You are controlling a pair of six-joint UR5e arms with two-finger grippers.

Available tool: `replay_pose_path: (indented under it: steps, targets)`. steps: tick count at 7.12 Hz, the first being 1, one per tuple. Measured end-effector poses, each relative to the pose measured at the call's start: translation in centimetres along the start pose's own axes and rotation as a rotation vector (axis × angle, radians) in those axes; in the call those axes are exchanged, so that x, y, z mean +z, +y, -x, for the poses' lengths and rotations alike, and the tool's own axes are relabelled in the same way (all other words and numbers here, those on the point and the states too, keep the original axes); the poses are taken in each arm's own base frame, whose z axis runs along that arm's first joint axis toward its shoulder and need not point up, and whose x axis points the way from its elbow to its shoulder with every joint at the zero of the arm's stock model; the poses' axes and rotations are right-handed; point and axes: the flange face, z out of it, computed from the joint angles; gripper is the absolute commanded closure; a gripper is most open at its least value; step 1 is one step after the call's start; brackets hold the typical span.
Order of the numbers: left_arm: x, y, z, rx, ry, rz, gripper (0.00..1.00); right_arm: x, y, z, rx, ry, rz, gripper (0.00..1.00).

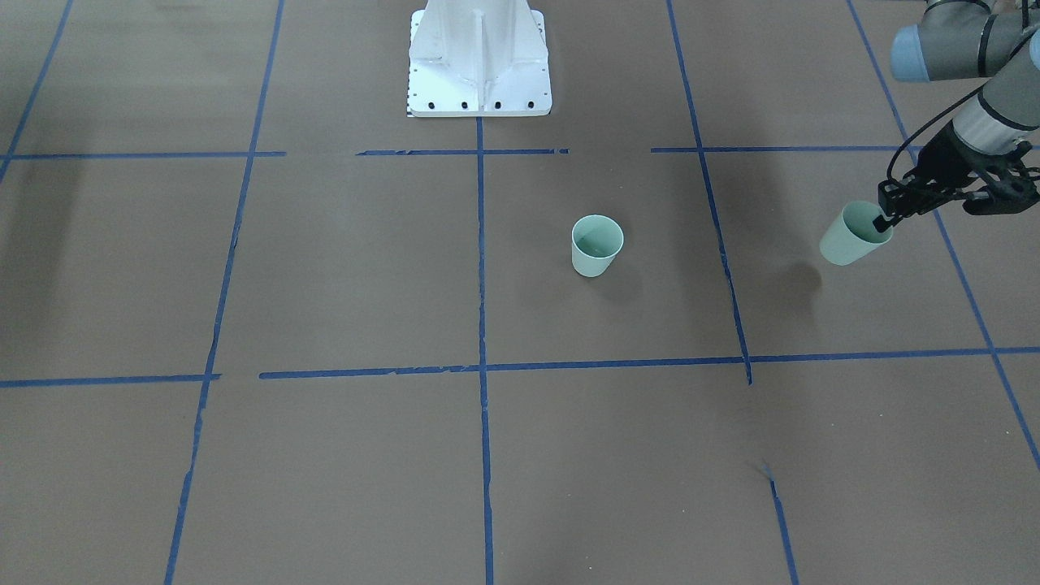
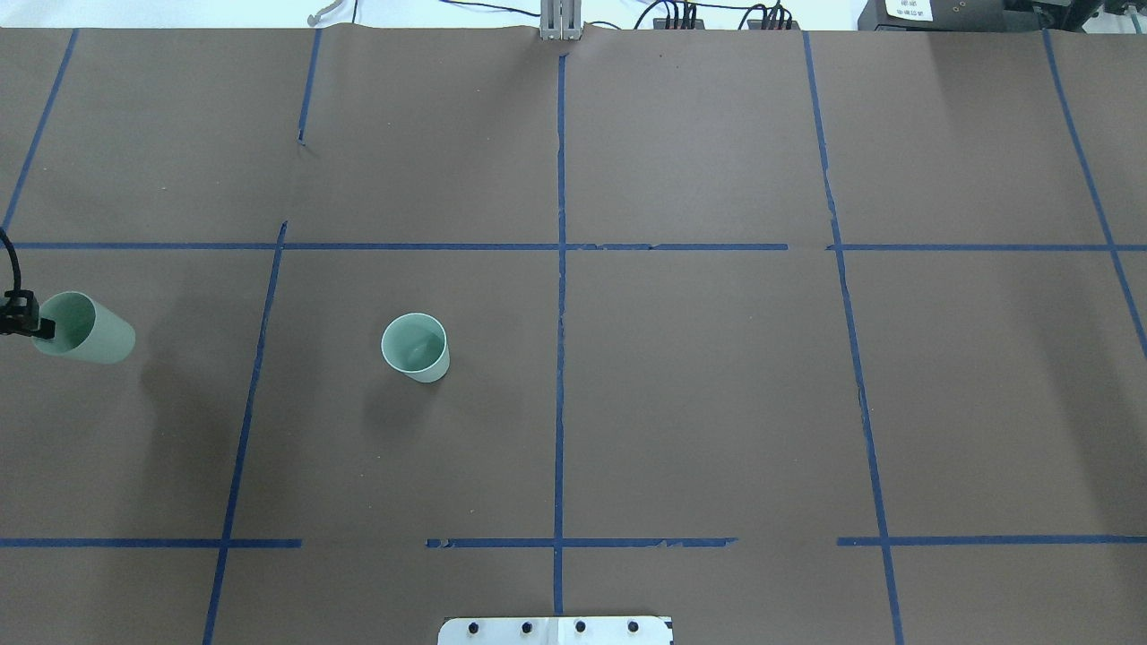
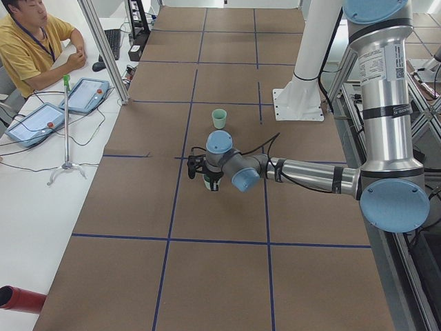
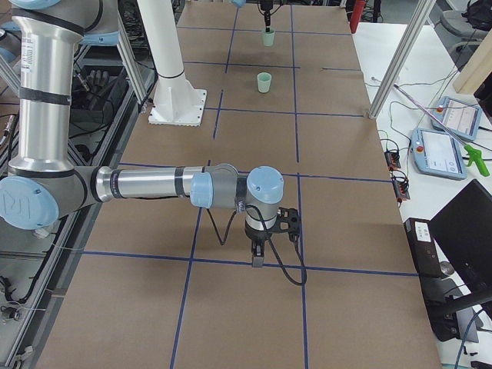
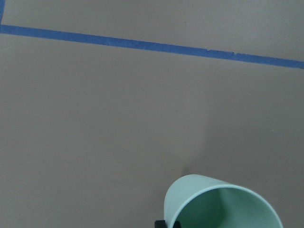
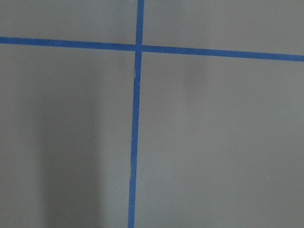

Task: Stack cups
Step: 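Lift the held cup and carry it toward the other green cup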

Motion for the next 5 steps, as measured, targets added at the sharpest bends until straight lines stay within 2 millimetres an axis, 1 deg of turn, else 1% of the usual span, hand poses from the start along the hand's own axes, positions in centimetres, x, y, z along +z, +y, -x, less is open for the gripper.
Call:
replay_pose_path:
  steps: [1, 2, 3, 4, 5]
  targets:
    - [-2.1, -0.2, -3.3, -0.047, 0.003, -0.003, 1.00, 0.0, 0.0, 0.0, 0.000, 0.000, 0.000, 0.00]
    - [-3.4, -0.7, -7.5, -0.107, 0.022, -0.002, 1.00, 0.0, 0.0, 0.0, 0.000, 0.000, 0.000, 0.00]
    - [-3.5, -1.2, -13.1, -0.171, 0.043, 0.019, 1.00, 0.0, 0.0, 0.0, 0.000, 0.000, 0.000, 0.00]
    - [-3.4, -1.6, -19.6, -0.233, 0.048, 0.053, 1.00, 0.0, 0.0, 0.0, 0.000, 0.000, 0.000, 0.00]
    - [-3.4, -1.3, -25.7, -0.285, 0.032, 0.079, 1.00, 0.0, 0.0, 0.0, 0.000, 0.000, 0.000, 0.00]
